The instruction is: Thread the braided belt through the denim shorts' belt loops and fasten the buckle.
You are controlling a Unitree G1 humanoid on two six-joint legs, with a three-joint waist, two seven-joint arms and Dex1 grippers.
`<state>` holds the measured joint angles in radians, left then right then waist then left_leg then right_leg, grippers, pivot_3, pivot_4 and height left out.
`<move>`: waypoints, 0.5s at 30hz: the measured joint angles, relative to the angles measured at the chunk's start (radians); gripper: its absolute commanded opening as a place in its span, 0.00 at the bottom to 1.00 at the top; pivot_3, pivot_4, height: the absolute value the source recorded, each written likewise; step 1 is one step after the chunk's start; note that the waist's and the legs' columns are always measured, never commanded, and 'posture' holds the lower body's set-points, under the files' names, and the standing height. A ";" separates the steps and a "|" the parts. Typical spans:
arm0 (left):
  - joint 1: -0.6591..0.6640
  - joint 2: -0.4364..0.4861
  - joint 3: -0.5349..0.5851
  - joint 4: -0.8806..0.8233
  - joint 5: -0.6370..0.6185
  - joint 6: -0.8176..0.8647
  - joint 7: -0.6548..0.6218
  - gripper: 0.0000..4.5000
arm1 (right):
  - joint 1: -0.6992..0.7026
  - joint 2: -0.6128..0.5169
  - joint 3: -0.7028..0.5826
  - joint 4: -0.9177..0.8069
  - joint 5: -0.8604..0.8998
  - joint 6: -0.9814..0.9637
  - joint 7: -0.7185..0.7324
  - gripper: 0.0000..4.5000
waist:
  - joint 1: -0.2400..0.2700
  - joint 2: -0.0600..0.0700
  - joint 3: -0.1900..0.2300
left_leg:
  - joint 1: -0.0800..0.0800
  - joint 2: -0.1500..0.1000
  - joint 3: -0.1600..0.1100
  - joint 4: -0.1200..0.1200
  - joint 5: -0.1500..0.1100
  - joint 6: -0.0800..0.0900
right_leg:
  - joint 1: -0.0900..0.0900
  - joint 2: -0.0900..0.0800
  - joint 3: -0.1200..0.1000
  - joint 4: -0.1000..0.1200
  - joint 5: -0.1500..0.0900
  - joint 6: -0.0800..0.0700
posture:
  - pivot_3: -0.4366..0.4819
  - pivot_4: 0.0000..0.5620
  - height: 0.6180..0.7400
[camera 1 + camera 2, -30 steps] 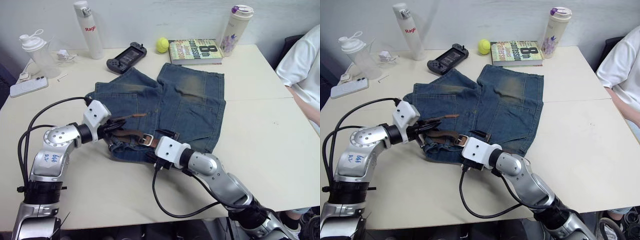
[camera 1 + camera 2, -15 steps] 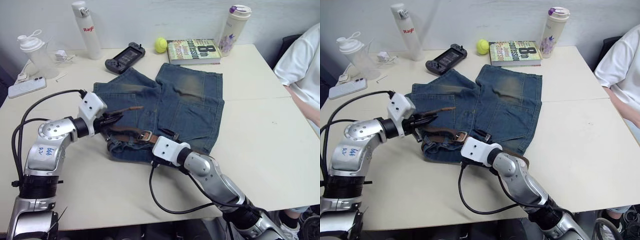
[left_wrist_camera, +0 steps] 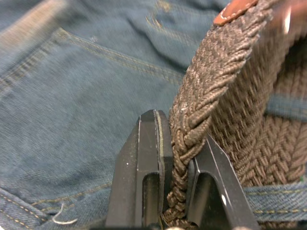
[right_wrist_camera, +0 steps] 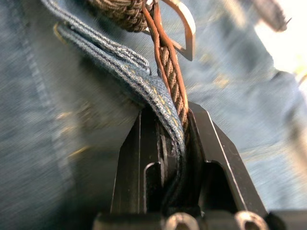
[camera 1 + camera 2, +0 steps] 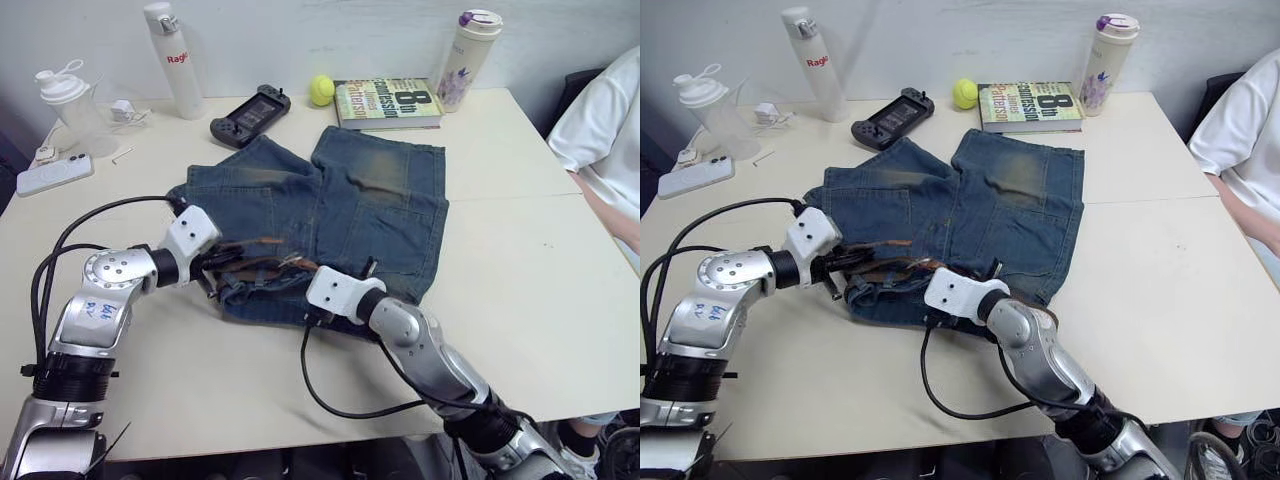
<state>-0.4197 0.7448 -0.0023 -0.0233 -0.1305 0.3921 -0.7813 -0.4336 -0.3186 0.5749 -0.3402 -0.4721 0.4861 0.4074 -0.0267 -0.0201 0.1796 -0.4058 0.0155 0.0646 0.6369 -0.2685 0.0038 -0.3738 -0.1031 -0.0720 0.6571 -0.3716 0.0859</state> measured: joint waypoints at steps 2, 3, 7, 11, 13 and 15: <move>0.004 0.012 -0.011 0.001 0.015 -0.003 -0.008 0.00 | -0.020 0.000 0.010 0.007 -0.023 -0.017 0.004 0.00 | -0.001 0.000 0.000 | 0.000 0.000 0.000 0.000 0.000 0.000 | 0.000 0.000 0.000 0.000 0.000 0.000 | 0.48 0.27 1.00; 0.004 0.012 -0.013 0.001 0.018 -0.004 -0.009 0.00 | -0.029 -0.001 0.010 0.016 -0.032 -0.027 0.007 0.00 | -0.001 0.000 0.000 | 0.000 0.000 0.000 0.000 0.000 0.000 | 0.000 0.000 0.000 0.000 0.000 0.000 | 0.48 0.27 1.00; 0.004 0.016 -0.016 0.005 0.027 -0.007 -0.014 0.00 | -0.040 -0.019 0.023 0.045 -0.072 -0.062 0.036 0.00 | -0.001 0.000 0.000 | 0.000 0.000 0.000 0.000 0.000 0.000 | 0.000 0.000 0.000 0.001 0.000 0.000 | 0.48 0.27 1.00; 0.006 0.027 -0.020 0.006 0.045 -0.026 -0.026 0.00 | -0.044 -0.020 0.029 0.069 -0.086 -0.089 0.054 0.00 | -0.002 0.000 0.000 | 0.000 0.000 0.000 0.000 0.000 0.000 | 0.000 0.000 0.000 0.001 0.000 0.000 | 0.48 0.27 1.00; 0.007 0.031 -0.022 0.010 0.055 -0.038 -0.031 0.00 | -0.053 -0.015 0.029 0.077 -0.091 -0.096 0.064 0.00 | -0.002 0.000 0.000 | 0.000 0.000 0.001 0.000 0.000 0.000 | 0.000 0.000 0.000 0.001 0.000 0.000 | 0.48 0.27 1.00; 0.007 0.030 -0.022 0.021 0.057 -0.048 -0.031 0.00 | -0.061 -0.014 0.028 0.081 -0.094 -0.103 0.072 0.00 | -0.002 0.000 0.000 | 0.000 0.000 0.001 0.001 0.000 0.000 | 0.000 0.000 0.000 0.001 0.000 0.000 | 0.48 0.27 1.00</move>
<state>-0.4129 0.7753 -0.0241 -0.0023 -0.0738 0.3439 -0.8128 -0.4947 -0.3328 0.6032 -0.2591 -0.5658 0.3834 0.4794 -0.0284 -0.0201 0.1795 -0.4057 0.0159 0.0652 0.6375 -0.2685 0.0038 -0.3742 -0.1027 -0.0718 0.6586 -0.3716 0.0859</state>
